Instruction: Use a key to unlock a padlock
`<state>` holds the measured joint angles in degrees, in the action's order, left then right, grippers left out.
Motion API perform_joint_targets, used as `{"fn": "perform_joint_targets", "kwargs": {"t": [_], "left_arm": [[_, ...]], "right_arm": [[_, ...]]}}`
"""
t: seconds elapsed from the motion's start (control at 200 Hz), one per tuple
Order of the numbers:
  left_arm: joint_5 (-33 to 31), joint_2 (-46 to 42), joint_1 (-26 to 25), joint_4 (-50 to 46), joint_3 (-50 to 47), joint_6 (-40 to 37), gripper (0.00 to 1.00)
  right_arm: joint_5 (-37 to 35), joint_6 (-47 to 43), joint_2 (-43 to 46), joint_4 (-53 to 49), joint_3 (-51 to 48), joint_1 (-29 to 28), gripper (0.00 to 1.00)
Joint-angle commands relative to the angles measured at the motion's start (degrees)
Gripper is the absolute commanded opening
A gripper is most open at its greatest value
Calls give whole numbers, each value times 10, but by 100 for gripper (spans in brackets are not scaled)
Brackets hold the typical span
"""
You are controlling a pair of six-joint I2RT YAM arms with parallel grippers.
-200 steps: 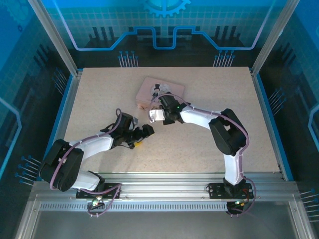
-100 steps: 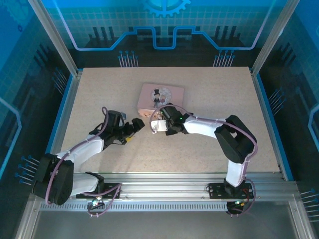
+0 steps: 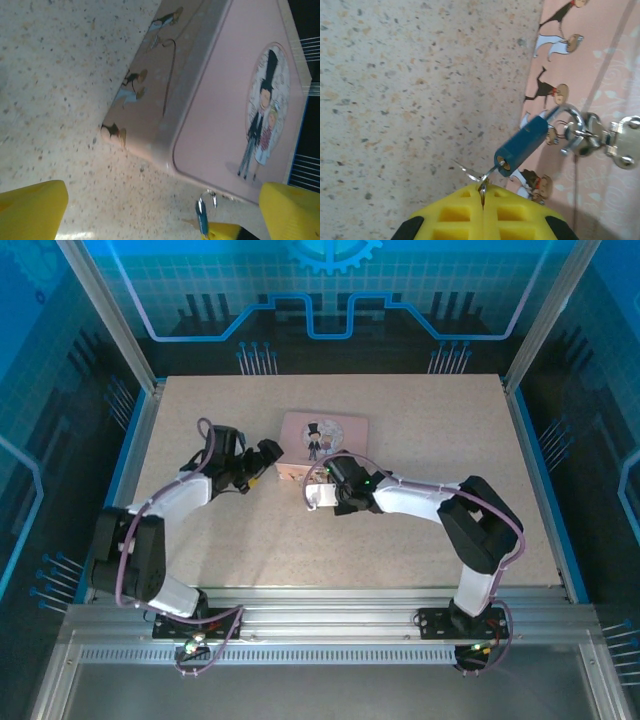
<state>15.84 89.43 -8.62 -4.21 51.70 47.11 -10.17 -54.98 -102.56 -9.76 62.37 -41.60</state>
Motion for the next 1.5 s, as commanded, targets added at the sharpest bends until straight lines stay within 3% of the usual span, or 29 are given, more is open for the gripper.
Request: {"fn": "perform_joint_targets", "kwargs": {"t": [0.0,0.57,0.876,1.131,1.496], "left_arm": [[6,42,11,-4,41,-21,99],[36,173,13,-35,179,-79,99],[67,186,13,-21,176,-83,99],[69,186,13,-21,170,-84,99],[72,179,13,-15,163,-77,99]], "right_arm": [[22,-18,-11,14,28,24,0],[60,-39,-39,24,72,41,0],[79,0,-80,36,124,18,0],[102,34,-94,-61,151,15,0],[114,97,-74,-93,115,14,0]]}}
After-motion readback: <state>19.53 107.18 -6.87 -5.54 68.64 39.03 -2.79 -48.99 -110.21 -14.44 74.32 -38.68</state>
